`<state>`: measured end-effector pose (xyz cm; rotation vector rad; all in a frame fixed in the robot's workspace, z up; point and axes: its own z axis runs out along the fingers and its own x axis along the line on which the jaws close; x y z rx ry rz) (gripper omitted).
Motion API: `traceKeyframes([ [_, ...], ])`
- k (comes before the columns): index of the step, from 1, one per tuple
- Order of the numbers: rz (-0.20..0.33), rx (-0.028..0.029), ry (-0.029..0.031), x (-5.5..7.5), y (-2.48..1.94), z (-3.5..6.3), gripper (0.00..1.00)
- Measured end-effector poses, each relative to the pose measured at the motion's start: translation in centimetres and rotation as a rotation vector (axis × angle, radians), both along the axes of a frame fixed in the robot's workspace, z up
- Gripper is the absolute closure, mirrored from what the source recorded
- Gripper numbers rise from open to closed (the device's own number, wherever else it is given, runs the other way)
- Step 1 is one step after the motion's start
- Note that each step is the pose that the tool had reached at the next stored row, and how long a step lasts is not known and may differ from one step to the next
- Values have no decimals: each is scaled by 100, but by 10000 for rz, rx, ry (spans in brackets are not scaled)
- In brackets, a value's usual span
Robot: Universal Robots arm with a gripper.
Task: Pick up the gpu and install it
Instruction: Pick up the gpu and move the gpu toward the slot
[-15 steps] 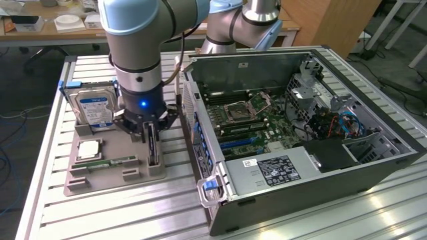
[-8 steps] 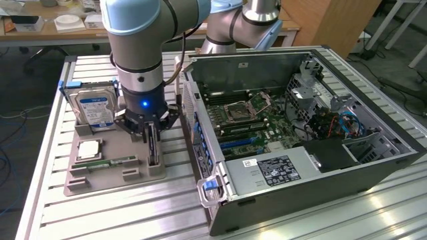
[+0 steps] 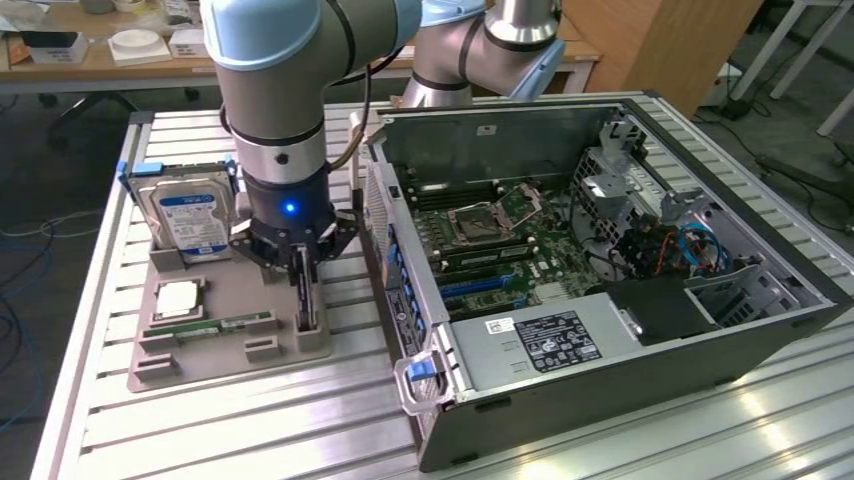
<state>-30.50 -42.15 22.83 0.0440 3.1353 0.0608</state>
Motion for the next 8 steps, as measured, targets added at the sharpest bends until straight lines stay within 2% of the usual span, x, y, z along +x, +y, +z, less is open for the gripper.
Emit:
traceKeyframes([
  [1, 0, 0, 0, 0, 0, 0, 71],
  [8, 0, 1, 0, 0, 0, 0, 71],
])
